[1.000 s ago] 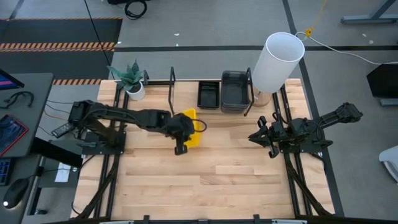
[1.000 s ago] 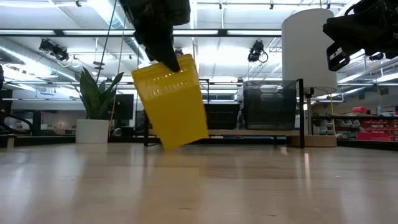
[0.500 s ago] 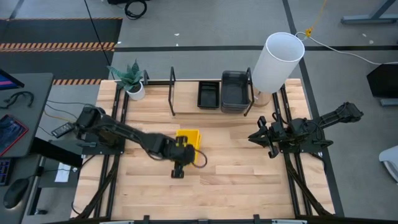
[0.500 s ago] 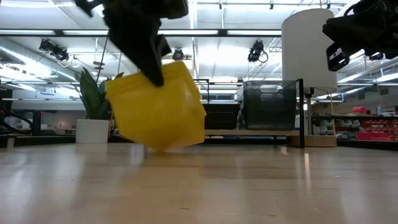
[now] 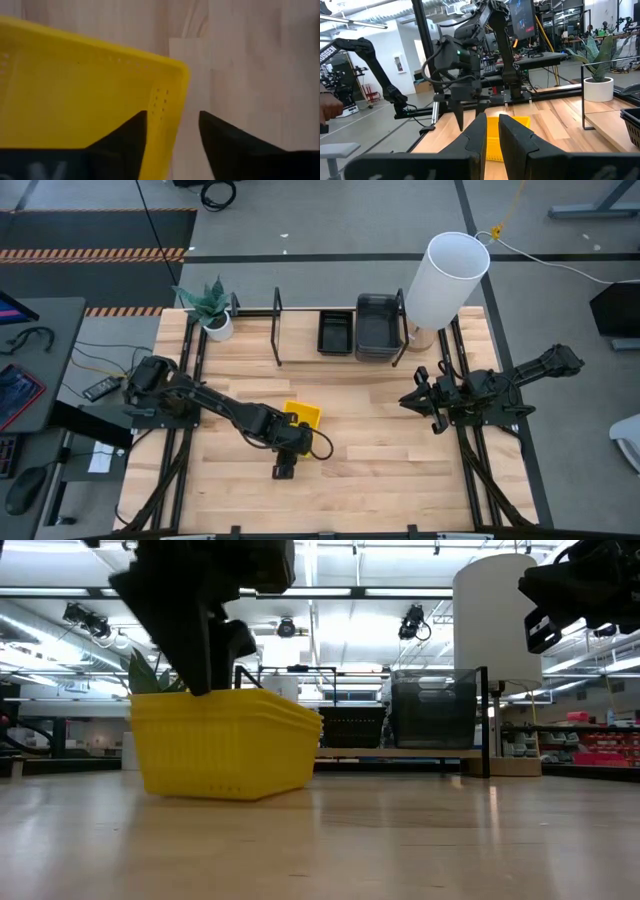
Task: Stack baskets on shelf by color
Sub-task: Put the stacked yellow bins on the shelf, then return to Home Position
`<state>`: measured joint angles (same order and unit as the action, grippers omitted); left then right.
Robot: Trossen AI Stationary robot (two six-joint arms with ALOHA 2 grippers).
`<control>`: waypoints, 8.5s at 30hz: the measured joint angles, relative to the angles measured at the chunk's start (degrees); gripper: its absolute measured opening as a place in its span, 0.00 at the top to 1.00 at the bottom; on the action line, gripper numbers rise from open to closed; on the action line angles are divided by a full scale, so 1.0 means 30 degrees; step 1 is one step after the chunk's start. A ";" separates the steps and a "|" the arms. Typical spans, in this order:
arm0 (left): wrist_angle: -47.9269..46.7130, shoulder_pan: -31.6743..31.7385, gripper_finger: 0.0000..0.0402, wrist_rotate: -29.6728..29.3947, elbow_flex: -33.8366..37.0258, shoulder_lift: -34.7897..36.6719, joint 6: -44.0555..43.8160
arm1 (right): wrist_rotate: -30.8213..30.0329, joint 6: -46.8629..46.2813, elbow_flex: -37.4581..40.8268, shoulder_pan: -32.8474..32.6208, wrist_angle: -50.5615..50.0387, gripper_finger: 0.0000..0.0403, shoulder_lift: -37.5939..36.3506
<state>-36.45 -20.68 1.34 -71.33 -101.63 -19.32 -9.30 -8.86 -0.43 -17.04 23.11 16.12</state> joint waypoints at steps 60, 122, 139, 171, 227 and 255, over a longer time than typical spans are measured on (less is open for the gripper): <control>-1.0184 0.2359 0.97 -0.5736 -0.9876 -0.2497 0.2989 | 0.0000 0.0000 0.0000 0.0000 0.0168 0.86 0.0000; -0.6301 1.2363 0.97 -0.3402 -0.6325 -0.2519 1.1762 | 0.0000 0.0000 0.0000 0.0000 0.0255 0.86 0.0000; -0.6343 1.3083 0.97 -0.3860 -0.6325 -0.3490 1.2526 | 0.0000 0.0000 0.0000 0.0000 0.0270 0.86 0.0000; -0.4112 1.2331 0.60 -0.1669 -0.6334 0.1162 1.0906 | 0.0000 0.0000 0.0000 0.0000 0.0280 0.86 0.0000; 2.4626 0.4566 0.87 -0.2679 2.2417 2.2391 0.6671 | 0.0000 0.0000 0.0007 0.4001 -0.4027 0.86 0.0379; 1.4692 0.2420 0.87 -0.1885 2.2417 3.1834 0.6804 | 0.0004 0.0000 0.0015 0.4371 -0.3883 0.86 0.0379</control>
<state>7.62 -13.42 -4.32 -4.08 -6.13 1.10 -9.29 -8.86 -0.38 -3.92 11.46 17.26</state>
